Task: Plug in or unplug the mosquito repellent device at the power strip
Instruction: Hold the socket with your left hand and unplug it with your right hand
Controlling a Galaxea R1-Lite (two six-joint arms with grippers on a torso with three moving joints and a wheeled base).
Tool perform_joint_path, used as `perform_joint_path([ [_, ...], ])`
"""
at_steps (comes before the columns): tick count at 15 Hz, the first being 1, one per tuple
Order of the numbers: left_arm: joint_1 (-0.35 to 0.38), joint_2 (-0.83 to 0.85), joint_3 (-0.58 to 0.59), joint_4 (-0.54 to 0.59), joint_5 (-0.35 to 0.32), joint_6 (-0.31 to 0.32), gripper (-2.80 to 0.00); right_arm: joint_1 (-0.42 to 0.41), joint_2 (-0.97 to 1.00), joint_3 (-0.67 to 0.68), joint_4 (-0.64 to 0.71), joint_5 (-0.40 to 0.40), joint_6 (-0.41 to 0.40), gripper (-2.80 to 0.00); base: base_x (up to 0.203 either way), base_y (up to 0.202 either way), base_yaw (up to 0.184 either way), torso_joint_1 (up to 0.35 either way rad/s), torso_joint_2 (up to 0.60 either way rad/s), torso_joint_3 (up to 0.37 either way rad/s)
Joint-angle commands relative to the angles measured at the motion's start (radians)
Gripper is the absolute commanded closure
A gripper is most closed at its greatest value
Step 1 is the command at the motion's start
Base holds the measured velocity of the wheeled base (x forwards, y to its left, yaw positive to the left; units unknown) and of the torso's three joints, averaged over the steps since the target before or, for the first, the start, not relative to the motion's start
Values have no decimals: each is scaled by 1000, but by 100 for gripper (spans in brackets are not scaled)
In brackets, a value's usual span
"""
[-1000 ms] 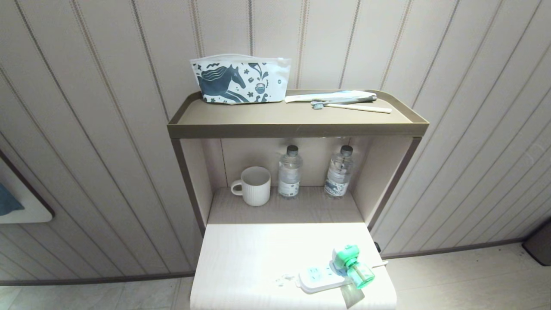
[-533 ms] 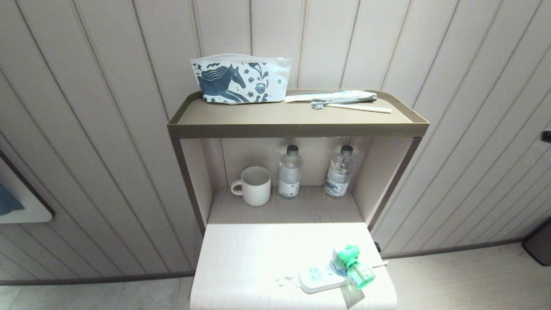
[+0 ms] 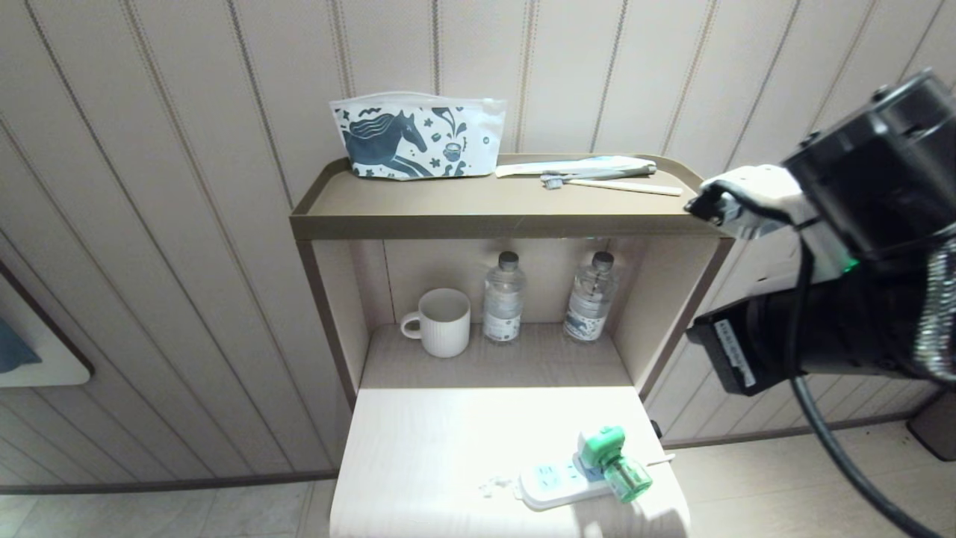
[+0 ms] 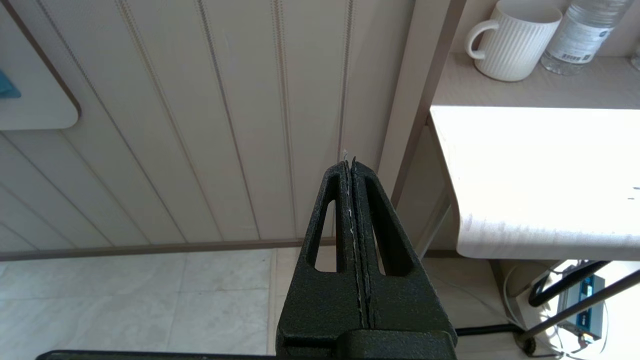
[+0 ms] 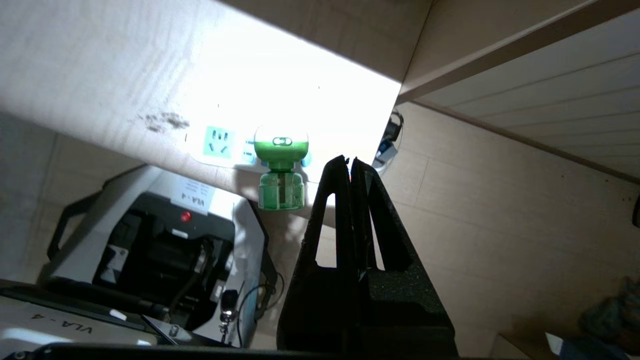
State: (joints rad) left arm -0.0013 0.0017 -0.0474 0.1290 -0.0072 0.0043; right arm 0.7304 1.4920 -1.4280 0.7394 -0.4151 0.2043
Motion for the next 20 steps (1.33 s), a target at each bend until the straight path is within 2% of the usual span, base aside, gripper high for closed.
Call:
perform_joint_path([
  [1, 0, 1, 0, 1, 0, 0, 0, 3, 83, 23, 7, -4, -8, 0, 0, 0, 0, 0, 0, 0],
  [3, 0, 1, 0, 1, 0, 0, 0, 3, 101, 64, 4, 4, -54, 0, 0, 0, 0, 0, 0, 0],
  [4, 0, 1, 0, 1, 0, 0, 0, 3, 115, 65, 2, 6, -58, -280, 0, 0, 0, 0, 0, 0],
  [6, 0, 1, 0, 1, 1, 0, 0, 4, 150, 59, 4, 17, -60, -280, 0, 0, 0, 0, 0, 0],
  [9, 0, 1, 0, 1, 0, 0, 0, -1, 198, 72, 9, 114, -87, -280, 0, 0, 0, 0, 0, 0],
  [14, 0, 1, 0, 1, 0, 0, 0, -93, 294, 106, -2, 247, -128, -280, 0, 0, 0, 0, 0, 0],
  [17, 0, 1, 0, 1, 0, 0, 0, -160, 360, 105, -14, 298, -187, -280, 0, 0, 0, 0, 0, 0],
  [20, 0, 1, 0, 1, 1, 0, 0, -187, 409, 108, -32, 347, -272, -280, 0, 0, 0, 0, 0, 0],
])
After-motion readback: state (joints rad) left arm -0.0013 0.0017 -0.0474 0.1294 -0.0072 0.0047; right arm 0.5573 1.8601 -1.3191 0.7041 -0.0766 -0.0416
